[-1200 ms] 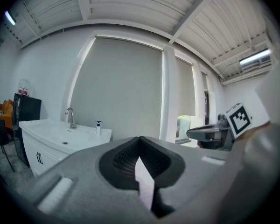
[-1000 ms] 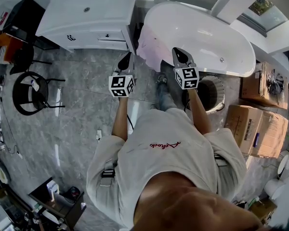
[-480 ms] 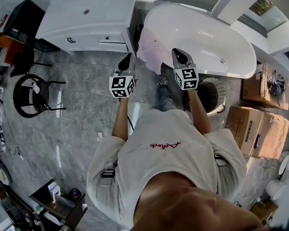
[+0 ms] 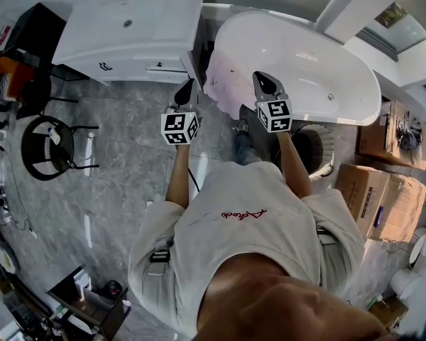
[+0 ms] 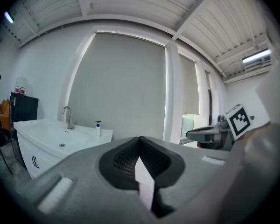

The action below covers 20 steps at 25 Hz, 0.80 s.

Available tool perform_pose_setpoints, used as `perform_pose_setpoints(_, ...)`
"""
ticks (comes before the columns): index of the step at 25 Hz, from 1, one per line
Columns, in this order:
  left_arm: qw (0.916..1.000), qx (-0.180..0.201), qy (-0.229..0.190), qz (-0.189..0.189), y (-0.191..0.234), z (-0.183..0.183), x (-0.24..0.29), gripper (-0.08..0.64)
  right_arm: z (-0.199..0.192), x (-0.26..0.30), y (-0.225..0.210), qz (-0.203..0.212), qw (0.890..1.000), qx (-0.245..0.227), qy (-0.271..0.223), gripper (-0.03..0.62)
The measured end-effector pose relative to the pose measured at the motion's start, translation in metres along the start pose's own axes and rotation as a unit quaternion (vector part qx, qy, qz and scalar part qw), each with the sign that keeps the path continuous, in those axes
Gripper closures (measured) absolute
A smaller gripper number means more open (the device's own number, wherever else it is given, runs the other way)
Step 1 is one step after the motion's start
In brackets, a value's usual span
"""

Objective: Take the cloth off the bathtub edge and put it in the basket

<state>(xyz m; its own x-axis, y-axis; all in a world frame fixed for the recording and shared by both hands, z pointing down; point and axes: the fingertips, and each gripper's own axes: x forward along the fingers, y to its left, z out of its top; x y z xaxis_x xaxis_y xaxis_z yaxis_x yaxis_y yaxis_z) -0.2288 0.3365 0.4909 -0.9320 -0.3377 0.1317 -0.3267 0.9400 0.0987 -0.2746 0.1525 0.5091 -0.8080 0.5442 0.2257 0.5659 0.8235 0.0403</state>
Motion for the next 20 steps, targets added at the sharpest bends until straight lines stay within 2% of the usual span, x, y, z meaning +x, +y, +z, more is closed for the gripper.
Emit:
perform_pose_setpoints(8,0.9998,-0.004,0.005,0.017,0.032,0.014,0.054,0.56,0.02,0.064,-0.028,0.018,1.0,-0.002,0.0,0.584)
perform_pose_setpoints(20,0.9997,0.0,0.016,0.021,0.044,0.03,0.149,0.56,0.03,0.135,-0.086,0.035,0.999,0.007,0.006,0.584)
